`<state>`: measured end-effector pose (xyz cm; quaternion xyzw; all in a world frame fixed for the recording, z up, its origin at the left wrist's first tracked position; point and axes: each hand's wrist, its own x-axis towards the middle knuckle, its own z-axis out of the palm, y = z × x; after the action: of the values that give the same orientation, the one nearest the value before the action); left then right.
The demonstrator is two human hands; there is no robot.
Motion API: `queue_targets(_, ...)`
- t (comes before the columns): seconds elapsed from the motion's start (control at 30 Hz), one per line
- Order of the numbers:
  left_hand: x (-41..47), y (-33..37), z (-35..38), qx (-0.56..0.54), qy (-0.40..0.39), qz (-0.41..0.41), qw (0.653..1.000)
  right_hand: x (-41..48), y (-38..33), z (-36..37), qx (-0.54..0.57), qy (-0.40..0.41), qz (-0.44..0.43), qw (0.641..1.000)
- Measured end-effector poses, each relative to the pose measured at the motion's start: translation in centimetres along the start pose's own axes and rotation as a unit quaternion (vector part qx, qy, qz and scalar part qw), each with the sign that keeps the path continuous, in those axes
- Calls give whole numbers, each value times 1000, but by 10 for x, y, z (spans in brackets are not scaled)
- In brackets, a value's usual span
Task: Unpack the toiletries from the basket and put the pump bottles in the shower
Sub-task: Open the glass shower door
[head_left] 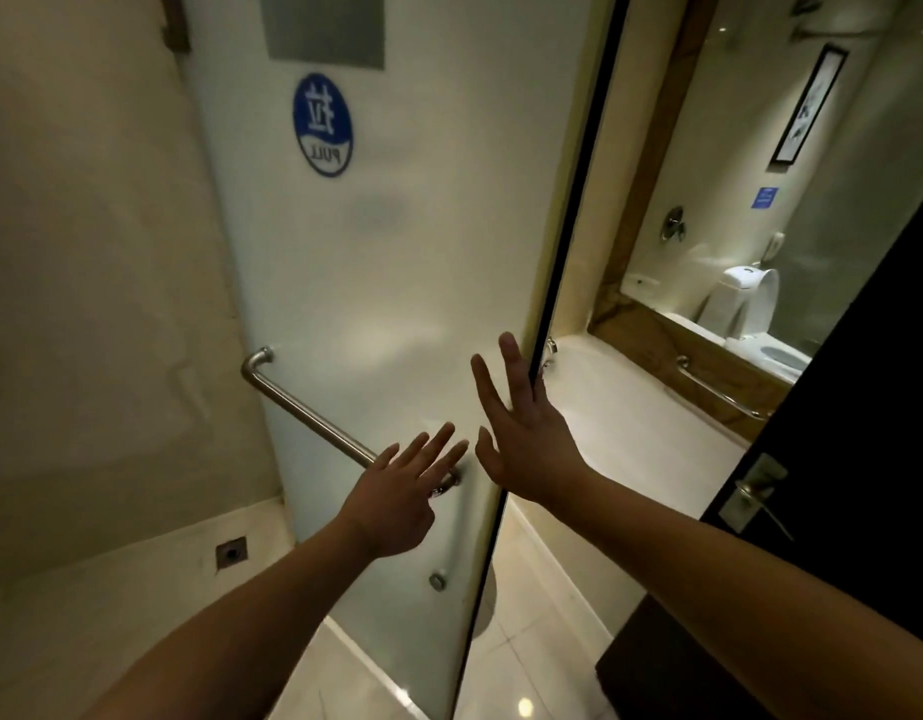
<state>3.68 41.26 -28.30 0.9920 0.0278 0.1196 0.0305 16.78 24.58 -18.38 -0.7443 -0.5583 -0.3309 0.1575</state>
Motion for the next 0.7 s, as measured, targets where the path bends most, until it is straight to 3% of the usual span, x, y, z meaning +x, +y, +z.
queue_targets(0.3,47,-14,25,48,-9,-13,999,13,69,36,-81,-17,7,997)
queue_targets(0.5,76,-14,39,44,2,-44,998,20,80,52,-165,-33,101,980)
queue_targets(0.7,97,-20,52,49,10,-59,997,30,83,66,-163,-75,103,978)
